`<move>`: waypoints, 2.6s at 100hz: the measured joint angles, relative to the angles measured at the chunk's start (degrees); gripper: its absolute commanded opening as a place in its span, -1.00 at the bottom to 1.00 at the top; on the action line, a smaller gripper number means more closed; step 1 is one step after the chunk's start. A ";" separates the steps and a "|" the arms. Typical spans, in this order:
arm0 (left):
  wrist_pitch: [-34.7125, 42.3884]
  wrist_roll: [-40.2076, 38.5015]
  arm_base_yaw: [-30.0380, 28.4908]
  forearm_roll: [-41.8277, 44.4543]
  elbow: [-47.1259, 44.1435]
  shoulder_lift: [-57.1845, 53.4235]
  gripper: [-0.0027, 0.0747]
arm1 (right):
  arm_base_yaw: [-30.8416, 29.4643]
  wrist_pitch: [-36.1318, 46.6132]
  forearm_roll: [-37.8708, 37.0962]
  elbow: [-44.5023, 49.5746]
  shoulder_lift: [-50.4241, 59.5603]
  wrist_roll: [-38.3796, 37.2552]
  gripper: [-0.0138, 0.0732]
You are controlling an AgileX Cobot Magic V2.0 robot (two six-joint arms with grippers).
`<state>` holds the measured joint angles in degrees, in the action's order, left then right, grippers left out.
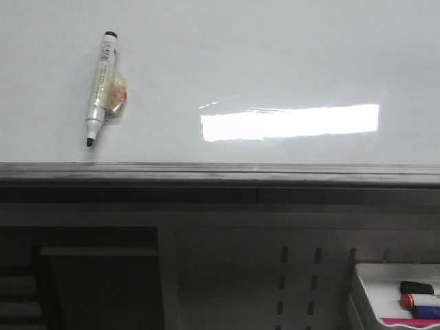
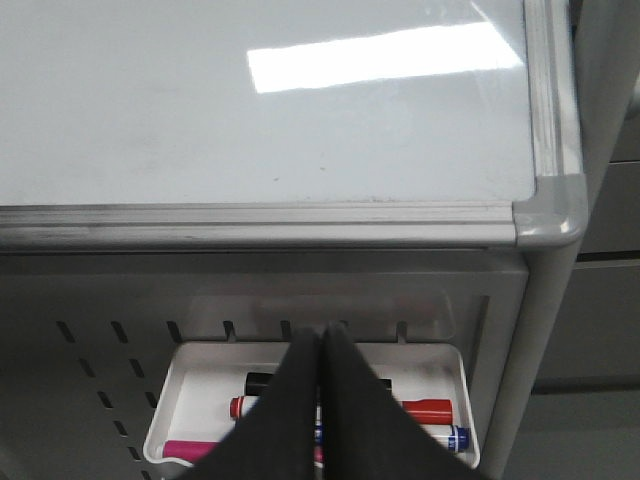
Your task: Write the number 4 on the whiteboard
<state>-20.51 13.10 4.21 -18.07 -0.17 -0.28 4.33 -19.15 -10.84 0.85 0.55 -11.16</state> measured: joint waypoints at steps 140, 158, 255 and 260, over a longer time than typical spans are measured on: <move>8.30 0.00 0.00 -38.20 0.00 0.00 -0.98 | 0.00 20.88 4.89 0.00 0.00 -0.15 -0.83; 11.06 0.00 0.00 -51.55 0.00 0.00 -0.98 | 0.00 22.01 8.59 0.00 0.00 -1.54 -0.83; -7.02 11.57 11.77 -15.85 35.61 51.55 0.01 | 5.11 -0.80 9.74 -25.09 -16.55 0.90 0.24; -3.81 11.81 14.42 -17.16 35.84 54.12 0.01 | 6.85 -1.39 9.74 -25.09 -16.87 1.38 0.24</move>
<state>-24.32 24.90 18.63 -35.23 35.67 53.84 11.18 -20.54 -1.10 -24.23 -16.32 -9.78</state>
